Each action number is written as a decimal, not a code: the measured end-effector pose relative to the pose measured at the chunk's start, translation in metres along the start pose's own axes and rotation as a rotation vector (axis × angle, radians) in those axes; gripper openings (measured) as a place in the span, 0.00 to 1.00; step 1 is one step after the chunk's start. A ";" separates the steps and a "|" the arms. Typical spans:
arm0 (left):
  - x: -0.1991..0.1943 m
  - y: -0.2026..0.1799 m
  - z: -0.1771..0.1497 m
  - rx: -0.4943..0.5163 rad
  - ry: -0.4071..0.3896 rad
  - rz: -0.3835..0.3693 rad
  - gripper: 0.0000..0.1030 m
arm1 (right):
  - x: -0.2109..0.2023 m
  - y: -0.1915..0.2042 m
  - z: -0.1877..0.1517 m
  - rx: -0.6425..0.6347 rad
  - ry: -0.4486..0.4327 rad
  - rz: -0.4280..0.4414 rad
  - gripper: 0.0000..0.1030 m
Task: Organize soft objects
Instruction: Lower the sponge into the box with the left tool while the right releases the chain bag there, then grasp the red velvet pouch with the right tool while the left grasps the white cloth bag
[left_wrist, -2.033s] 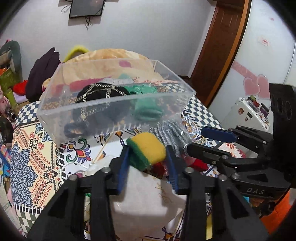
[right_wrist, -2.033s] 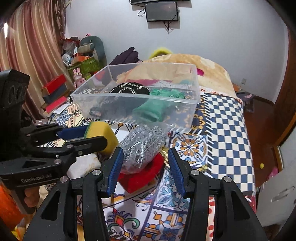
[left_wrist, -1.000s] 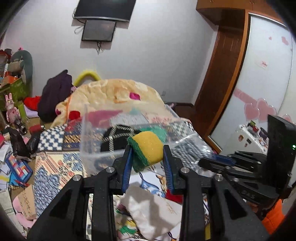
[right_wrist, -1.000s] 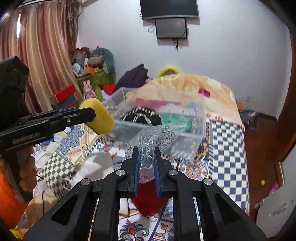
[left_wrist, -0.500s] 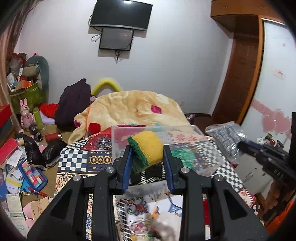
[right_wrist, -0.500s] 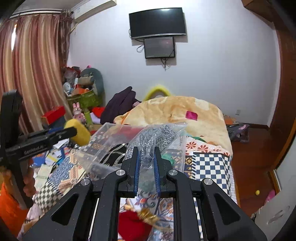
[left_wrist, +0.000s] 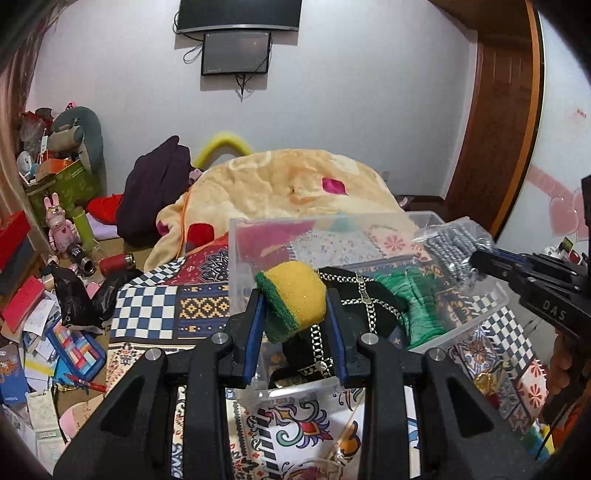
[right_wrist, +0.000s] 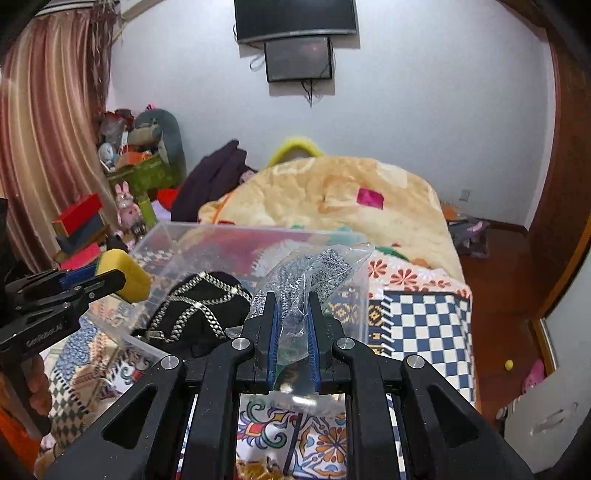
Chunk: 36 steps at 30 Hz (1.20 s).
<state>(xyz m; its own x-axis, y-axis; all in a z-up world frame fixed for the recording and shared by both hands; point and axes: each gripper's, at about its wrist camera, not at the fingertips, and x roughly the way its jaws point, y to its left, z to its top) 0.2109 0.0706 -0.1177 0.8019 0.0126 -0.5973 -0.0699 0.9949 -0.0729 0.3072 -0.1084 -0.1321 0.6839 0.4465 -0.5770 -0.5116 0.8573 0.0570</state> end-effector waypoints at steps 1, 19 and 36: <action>0.004 -0.001 0.000 0.005 0.005 0.002 0.31 | 0.003 0.001 -0.001 -0.002 0.010 0.000 0.12; 0.005 -0.013 -0.008 0.021 0.057 -0.029 0.48 | -0.006 0.001 -0.006 0.006 0.064 0.006 0.33; -0.080 -0.033 -0.023 0.038 -0.029 -0.143 0.63 | -0.075 0.016 -0.024 -0.040 -0.068 0.040 0.59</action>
<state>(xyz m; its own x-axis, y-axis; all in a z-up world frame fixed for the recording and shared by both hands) 0.1351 0.0346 -0.0855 0.8190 -0.1274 -0.5594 0.0686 0.9898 -0.1250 0.2355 -0.1341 -0.1075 0.6958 0.4975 -0.5180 -0.5585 0.8283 0.0453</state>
